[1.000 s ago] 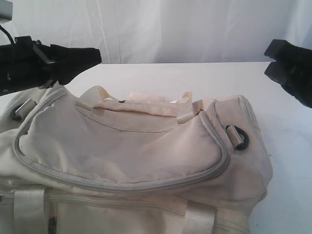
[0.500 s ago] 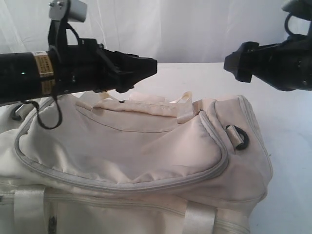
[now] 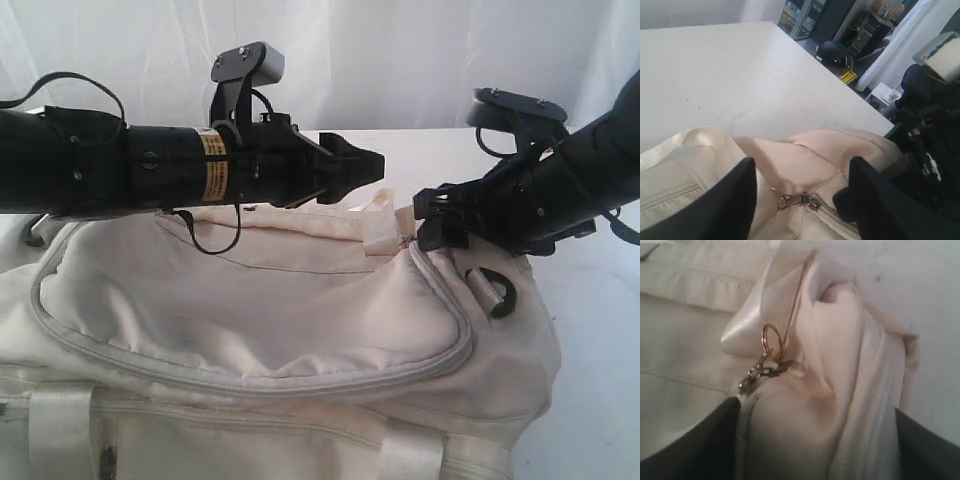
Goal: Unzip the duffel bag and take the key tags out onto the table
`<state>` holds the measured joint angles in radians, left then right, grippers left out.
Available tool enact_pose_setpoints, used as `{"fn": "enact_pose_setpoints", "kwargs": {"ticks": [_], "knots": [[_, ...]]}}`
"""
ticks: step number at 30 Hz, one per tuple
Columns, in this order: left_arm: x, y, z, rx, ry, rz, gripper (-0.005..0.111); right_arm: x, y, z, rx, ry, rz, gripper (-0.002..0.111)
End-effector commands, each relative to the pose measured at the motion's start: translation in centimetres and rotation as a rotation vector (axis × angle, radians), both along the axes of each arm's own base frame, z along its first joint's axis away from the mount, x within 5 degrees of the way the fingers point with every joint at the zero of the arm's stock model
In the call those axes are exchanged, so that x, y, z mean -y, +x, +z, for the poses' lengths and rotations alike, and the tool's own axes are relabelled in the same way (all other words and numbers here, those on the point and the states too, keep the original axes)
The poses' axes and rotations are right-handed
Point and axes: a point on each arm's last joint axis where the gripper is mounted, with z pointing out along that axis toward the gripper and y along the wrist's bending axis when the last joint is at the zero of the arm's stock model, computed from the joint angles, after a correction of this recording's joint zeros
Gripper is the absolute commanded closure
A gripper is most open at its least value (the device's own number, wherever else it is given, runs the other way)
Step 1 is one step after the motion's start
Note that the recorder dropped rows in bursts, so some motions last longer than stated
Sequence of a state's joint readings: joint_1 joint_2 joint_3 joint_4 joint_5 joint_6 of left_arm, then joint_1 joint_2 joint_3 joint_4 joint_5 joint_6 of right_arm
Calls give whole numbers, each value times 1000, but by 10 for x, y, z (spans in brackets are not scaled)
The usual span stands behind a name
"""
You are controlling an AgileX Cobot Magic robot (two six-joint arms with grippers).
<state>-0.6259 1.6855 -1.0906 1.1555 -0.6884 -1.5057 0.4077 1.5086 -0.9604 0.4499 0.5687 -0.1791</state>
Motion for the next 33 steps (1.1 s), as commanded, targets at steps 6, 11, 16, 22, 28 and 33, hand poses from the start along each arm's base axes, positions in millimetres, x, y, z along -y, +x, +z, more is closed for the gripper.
{"fn": "enact_pose_setpoints", "kwargs": {"ticks": [6, 11, 16, 22, 28, 33], "knots": [[3, -2, -10, -38, 49, -42, 48, 4, -8, -3, -52, -90, 98, 94], [3, -3, -12, -111, 38, -34, 48, 5, -7, -5, -47, -113, 108, 108], [9, -1, -22, -272, -33, -25, 48, 5, -5, -4, -26, -120, 106, 108], [24, 13, -39, -399, -108, -24, 48, 5, -4, -4, -9, -124, 111, 108], [34, 25, -49, -471, -143, -21, 48, 5, -3, -3, 6, -127, 119, 108], [44, 29, -49, -544, -206, -65, 48, 6, 0, -2, 43, -138, 116, 108]]}}
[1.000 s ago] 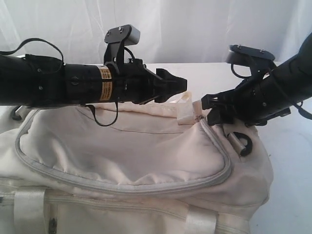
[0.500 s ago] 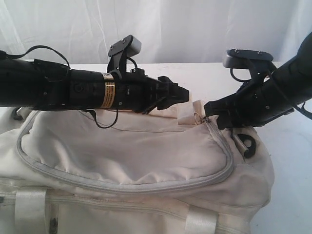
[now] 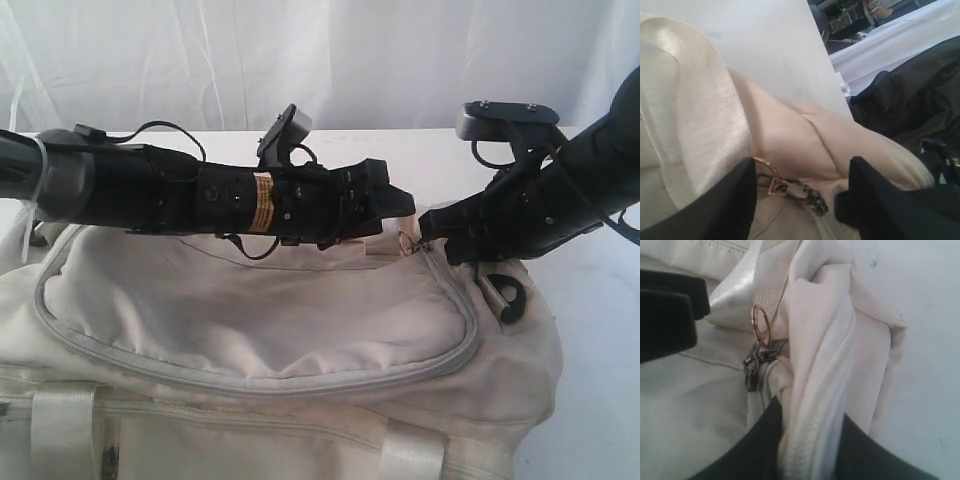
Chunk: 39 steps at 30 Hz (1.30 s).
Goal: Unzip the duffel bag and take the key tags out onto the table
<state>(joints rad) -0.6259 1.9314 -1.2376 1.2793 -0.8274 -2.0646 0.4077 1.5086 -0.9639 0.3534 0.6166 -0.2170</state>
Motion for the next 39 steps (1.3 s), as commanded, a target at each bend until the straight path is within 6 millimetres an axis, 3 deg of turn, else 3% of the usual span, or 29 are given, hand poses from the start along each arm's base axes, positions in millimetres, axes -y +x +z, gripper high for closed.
{"fn": "enact_pose_setpoints", "kwargs": {"ticks": [1, 12, 17, 28, 39], "knots": [[9, 1, 3, -38, -69, -50, 48, 1, 2, 0, 39, -32, 25, 108], [9, 1, -1, -23, -35, -66, 48, 1, 5, 2, 77, -36, 36, 108], [12, 5, -18, -81, -49, -46, 48, 1, 6, 2, 87, -33, 33, 108], [15, 11, -34, -171, -113, 3, 48, 1, 6, 2, 89, -33, 32, 108], [16, 10, -38, -169, -97, -16, 48, 1, 7, 3, 101, -30, 28, 108]]}}
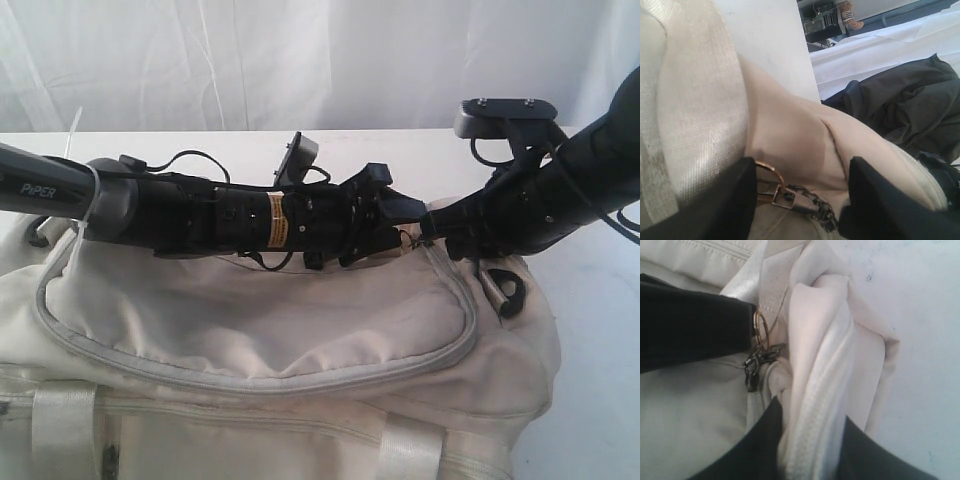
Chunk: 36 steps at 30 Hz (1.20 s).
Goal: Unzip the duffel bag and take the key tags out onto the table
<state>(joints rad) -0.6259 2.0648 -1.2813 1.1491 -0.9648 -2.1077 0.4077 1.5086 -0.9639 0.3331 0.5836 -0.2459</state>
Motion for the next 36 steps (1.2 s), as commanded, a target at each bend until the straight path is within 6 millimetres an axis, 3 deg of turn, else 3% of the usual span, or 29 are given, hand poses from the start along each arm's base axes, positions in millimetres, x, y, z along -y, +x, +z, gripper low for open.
{"fn": "enact_pose_setpoints", "kwargs": {"ticks": [1, 10, 20, 27, 36], "knots": [[0, -1, -9, 12, 69, -12, 48, 0, 4, 2, 55, -9, 5, 108], [-4, 6, -16, 5, 146, 67, 48, 0, 4, 2, 55, -7, 4, 108], [-3, 8, -43, -59, 168, 78, 51, 0, 4, 2, 55, -7, 4, 108], [-2, 8, -45, -61, 168, 73, 51, 0, 4, 2, 58, -6, 3, 108], [-2, 7, -45, -57, 162, 56, 84, 0, 5, 2, 59, -6, 2, 108]]}}
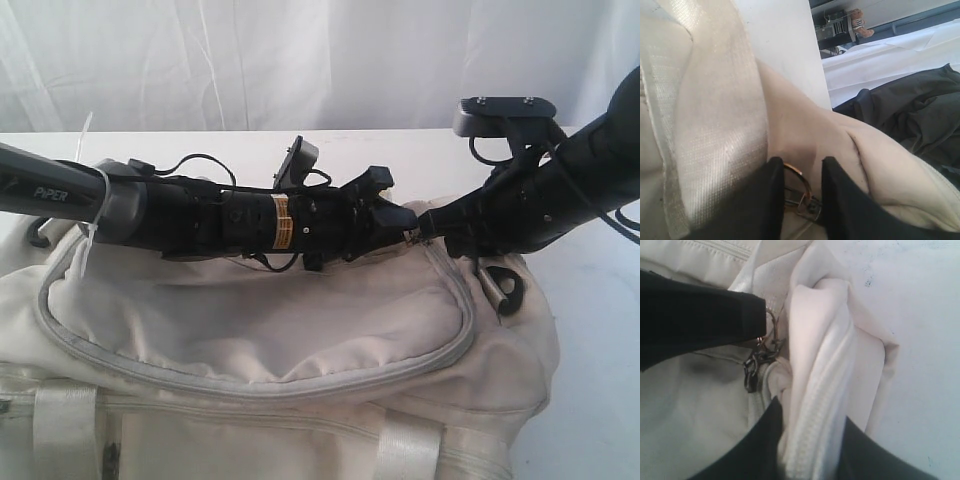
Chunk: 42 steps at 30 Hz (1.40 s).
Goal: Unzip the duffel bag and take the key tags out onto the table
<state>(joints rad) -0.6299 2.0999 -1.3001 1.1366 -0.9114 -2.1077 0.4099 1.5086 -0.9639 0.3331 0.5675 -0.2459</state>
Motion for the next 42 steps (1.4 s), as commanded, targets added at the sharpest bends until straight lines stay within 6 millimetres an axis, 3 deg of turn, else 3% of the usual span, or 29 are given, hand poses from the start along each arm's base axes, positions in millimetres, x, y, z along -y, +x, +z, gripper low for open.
{"fn": "enact_pose_setpoints", "kwargs": {"ticks": [1, 10, 16, 20, 29, 32, 42], "knots": [[-4, 0, -31, -38, 119, 17, 85, 1, 4, 2, 44, -10, 5, 108], [-4, 0, -31, -35, 119, 16, 88, 1, 4, 2, 44, -10, 5, 108], [-5, 0, -29, 57, 139, -19, 106, 1, 4, 2, 44, -10, 5, 108], [-5, 0, -25, 118, 114, -61, 107, 1, 4, 2, 45, -10, 6, 108], [-46, 24, -5, 205, -107, -119, 107, 1, 4, 2, 48, -11, 6, 108], [-60, 30, -7, 217, -82, -125, 107, 1, 4, 2, 56, -9, 4, 108], [-62, 16, -9, 268, 48, -310, 107, 1, 5, 2, 64, -9, 2, 108]]}}
